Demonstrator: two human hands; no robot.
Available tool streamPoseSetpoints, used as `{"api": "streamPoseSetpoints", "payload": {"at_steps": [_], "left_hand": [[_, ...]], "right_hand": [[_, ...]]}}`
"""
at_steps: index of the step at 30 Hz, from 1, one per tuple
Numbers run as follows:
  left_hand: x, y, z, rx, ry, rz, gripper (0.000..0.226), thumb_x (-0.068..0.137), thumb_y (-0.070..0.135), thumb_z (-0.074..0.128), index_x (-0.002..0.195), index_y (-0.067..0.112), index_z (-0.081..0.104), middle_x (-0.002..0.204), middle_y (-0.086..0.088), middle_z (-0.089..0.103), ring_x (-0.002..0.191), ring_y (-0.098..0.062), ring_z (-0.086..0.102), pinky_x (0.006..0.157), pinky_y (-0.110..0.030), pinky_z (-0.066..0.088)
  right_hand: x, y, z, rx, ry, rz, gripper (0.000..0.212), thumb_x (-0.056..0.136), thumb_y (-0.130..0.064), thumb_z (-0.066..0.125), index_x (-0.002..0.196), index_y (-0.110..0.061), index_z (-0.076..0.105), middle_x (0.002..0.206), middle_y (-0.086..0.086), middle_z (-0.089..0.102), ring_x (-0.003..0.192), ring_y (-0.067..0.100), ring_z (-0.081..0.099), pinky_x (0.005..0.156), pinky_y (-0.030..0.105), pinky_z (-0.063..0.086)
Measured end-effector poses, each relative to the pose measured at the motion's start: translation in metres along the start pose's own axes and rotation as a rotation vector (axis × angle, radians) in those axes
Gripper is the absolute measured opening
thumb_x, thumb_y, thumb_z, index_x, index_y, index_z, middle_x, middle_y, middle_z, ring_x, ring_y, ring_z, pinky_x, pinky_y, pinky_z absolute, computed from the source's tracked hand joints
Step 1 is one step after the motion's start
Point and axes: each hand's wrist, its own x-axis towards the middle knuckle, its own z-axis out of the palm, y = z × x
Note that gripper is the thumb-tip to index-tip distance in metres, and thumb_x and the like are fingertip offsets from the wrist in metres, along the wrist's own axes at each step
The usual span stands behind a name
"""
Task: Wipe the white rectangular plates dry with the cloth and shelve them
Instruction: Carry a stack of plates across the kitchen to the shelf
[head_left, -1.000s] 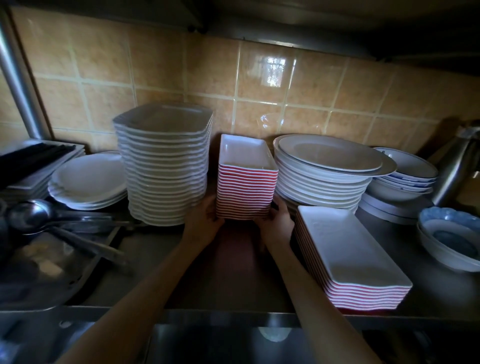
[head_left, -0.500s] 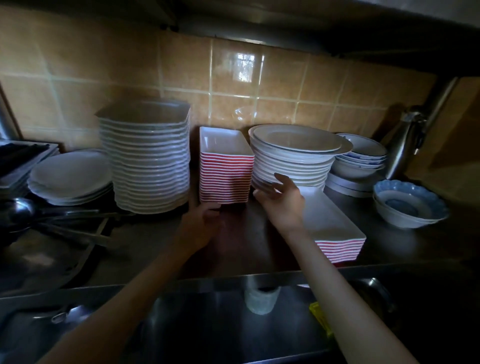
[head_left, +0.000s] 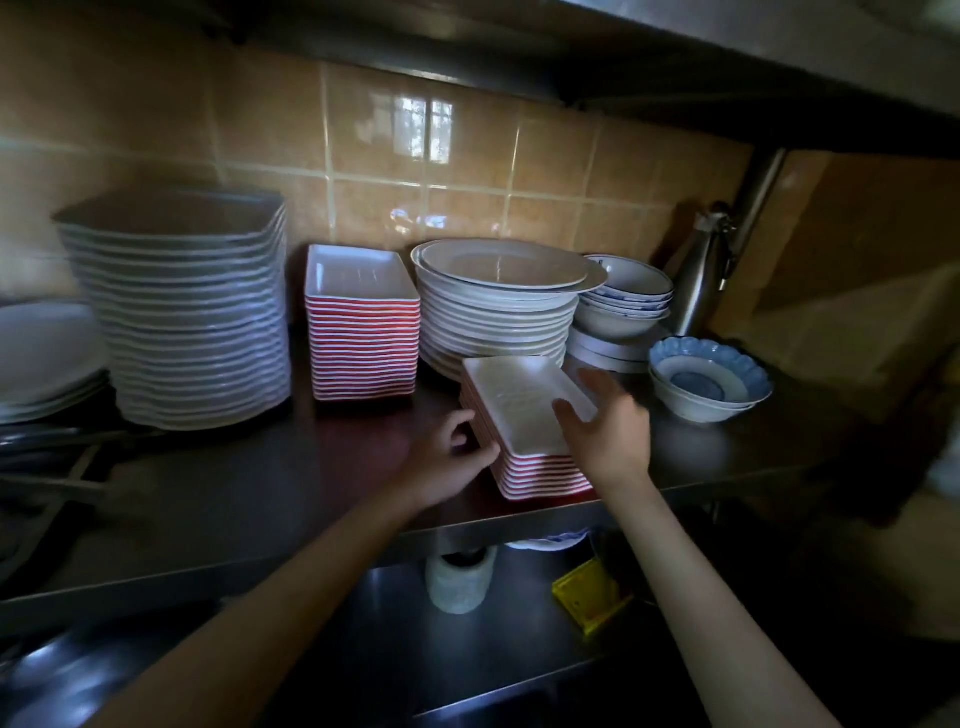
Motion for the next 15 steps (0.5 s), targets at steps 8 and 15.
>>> {"api": "streamPoseSetpoints", "payload": {"at_steps": [8,15], "left_hand": [[-0.004,0.022,0.025,-0.133,-0.021,-0.004,0.045,0.091,0.03,0.061,0.127,0.038,0.034,0.105,0.021,0.051,0.091,-0.004,0.056,0.088,-0.028,0.05],[-0.003,0.021,0.036,-0.229,0.025,0.009,0.064,0.088,0.022,0.066,0.142,0.03,0.034,0.123,0.015,0.055,0.1,0.007,0.054,0.099,-0.029,0.044]], "right_hand": [[0.006,0.043,-0.002,0.075,-0.222,0.236,0.071,0.079,-0.038,0.071,0.137,-0.008,0.043,0.133,0.011,0.054,0.123,0.03,0.049,0.099,0.034,0.04],[0.007,0.056,0.007,0.392,-0.32,0.492,0.041,0.08,-0.037,0.069,0.111,-0.009,0.066,0.101,0.005,0.068,0.102,0.026,0.063,0.095,0.037,0.048]]}}
